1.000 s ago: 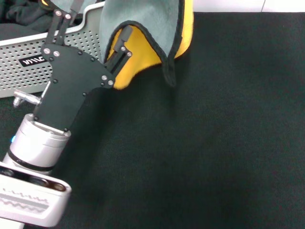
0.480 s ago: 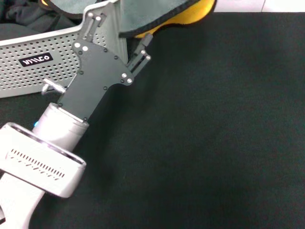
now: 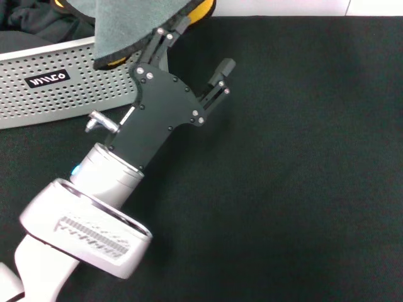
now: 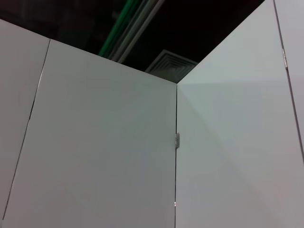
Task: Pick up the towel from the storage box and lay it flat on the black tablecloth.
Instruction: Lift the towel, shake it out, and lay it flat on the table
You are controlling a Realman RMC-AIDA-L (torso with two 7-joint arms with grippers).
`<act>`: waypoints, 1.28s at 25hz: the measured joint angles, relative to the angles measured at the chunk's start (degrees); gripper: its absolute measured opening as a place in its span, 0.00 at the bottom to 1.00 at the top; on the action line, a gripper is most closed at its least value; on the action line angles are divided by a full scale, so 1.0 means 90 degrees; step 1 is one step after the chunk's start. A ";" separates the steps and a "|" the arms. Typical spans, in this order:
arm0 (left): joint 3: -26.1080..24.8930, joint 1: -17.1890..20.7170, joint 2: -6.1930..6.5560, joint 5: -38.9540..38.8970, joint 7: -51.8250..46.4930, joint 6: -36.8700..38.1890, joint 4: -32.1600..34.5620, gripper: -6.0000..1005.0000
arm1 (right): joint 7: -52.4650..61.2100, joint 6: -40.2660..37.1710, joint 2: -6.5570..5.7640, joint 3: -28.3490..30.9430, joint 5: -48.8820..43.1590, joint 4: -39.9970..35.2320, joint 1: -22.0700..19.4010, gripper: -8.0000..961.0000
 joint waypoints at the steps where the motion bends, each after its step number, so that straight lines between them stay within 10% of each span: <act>1: 0.0004 0.0003 0.0000 0.0006 0.0178 -0.0007 0.0061 0.74 | 0.0000 0.0006 0.0000 -0.0014 0.0013 0.0003 0.0004 0.02; 32: -0.0306 -0.1176 0.0000 0.0383 0.1886 -0.0008 0.0233 0.73 | 0.0053 -0.0124 0.0000 -0.0670 0.0760 0.0185 -0.0054 0.02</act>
